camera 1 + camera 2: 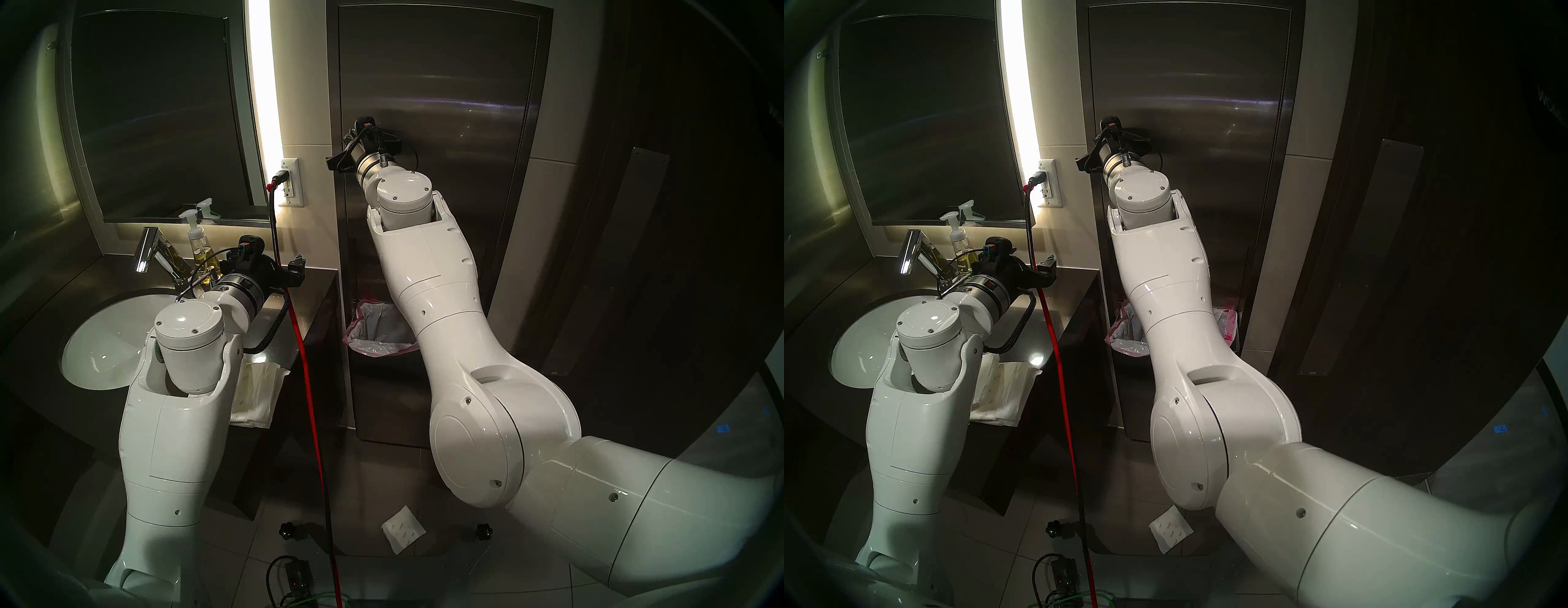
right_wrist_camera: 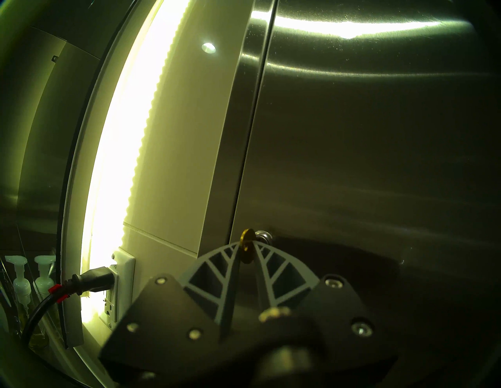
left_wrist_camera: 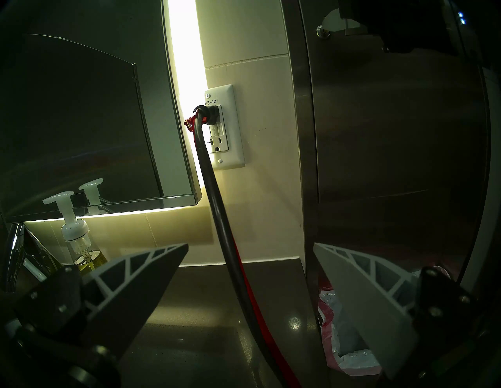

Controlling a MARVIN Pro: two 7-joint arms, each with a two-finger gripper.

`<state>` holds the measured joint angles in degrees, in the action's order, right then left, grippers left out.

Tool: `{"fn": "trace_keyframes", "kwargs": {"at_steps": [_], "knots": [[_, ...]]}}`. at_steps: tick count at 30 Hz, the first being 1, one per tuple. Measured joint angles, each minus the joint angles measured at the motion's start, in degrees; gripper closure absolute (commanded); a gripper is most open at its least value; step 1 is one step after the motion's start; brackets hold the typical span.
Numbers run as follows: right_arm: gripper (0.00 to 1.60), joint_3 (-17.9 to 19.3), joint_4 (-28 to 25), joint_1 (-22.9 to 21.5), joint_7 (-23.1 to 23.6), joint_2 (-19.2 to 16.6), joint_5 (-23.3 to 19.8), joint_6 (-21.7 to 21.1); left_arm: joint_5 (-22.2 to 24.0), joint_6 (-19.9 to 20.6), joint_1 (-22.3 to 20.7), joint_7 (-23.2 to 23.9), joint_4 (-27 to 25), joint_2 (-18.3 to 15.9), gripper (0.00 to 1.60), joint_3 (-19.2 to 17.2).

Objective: Twist key and open towel dispenser

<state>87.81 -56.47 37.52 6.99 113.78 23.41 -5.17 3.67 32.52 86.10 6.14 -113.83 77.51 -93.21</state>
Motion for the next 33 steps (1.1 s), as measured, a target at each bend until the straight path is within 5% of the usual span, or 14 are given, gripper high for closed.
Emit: {"fn": "trace_keyframes", "kwargs": {"at_steps": [11,13,14,15,33], "knots": [[1.04,0.25,0.37,-0.45,-0.19,0.19,-1.04,0.12,-0.14,0.0,0.0,0.17,0.0,0.1,0.0,-0.07],[1.24,0.27,0.49,-0.56,-0.24,0.22,-1.23,0.15,-0.18,0.0,0.0,0.19,0.0,0.13,0.0,-0.08],[1.57,0.28,0.5,-0.59,-0.27,0.23,-1.29,0.16,-0.19,0.0,0.0,0.2,0.0,0.14,0.0,-0.09],[1.6,0.28,0.5,-0.6,-0.29,0.24,-1.34,0.17,-0.2,0.0,0.0,0.21,0.0,0.14,0.0,-0.1],[1.6,-0.38,-2.73,2.03,-0.01,0.2,-2.01,0.12,-0.44,0.03,-0.01,0.41,0.0,0.34,0.0,-0.22]]}}
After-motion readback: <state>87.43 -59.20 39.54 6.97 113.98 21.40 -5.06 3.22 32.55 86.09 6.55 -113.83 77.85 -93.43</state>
